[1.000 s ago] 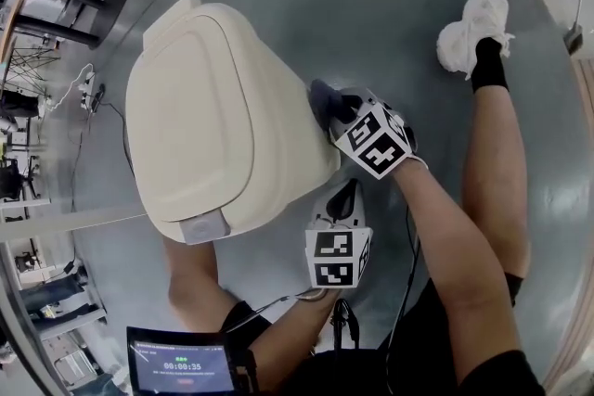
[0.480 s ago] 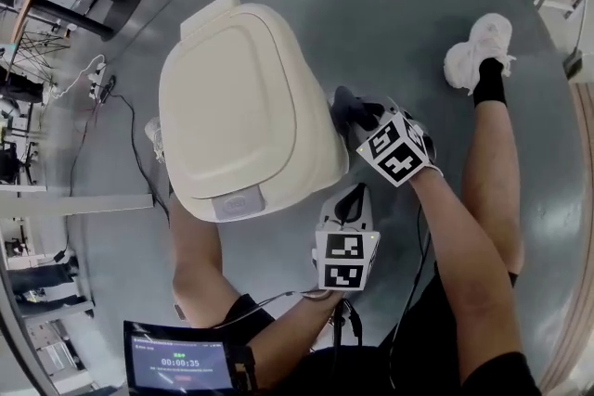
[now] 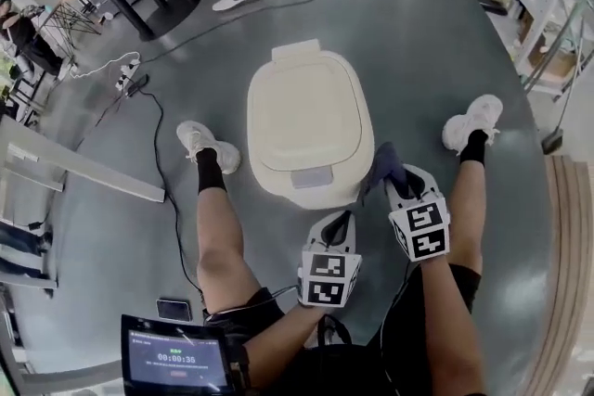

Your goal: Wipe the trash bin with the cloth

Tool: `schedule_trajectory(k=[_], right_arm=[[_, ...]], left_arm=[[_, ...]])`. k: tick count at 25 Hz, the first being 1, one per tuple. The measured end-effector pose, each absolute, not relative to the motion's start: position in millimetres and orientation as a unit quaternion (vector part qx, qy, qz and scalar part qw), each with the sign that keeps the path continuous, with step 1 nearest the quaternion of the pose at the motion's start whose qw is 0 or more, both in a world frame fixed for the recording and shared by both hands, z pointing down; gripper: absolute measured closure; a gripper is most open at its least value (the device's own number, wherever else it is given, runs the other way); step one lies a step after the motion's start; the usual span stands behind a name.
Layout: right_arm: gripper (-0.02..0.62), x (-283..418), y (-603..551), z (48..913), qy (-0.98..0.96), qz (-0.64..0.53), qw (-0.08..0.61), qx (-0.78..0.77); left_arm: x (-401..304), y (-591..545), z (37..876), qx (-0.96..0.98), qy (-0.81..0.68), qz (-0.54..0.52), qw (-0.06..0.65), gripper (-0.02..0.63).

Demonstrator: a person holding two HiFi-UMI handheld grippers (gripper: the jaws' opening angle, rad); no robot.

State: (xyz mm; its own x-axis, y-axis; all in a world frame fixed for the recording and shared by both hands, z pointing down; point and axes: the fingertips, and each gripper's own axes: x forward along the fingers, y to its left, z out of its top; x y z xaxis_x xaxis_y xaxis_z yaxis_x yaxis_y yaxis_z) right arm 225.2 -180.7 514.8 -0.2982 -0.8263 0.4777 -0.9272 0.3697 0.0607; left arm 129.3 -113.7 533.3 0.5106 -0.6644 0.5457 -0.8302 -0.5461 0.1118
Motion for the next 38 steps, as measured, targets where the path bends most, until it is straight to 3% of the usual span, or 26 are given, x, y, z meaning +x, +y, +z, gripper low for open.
schedule_trajectory(k=[11,24,33,38], right_arm=[[0.506,166,-105,463,-0.767,0.128,0.173,0.604],[0.506,22,-83,457,-0.823,0.134,0.159,0.529],[0.506,-32,-106,456,-0.805,0.21,0.057,0.552],[0.506,-55,-128,461,-0.782,0.236,0.035,0.576]], left_arm=[[33,-109,478,0.833,-0.502,0.143,0.182,0.609],[-92,-154,426,0.801,-0.579,0.104,0.112,0.609],[-146,-201,391,0.789,-0.602,0.114,0.043,0.609],[-170,-224,367,0.795,-0.592,0.125,0.023,0.609]])
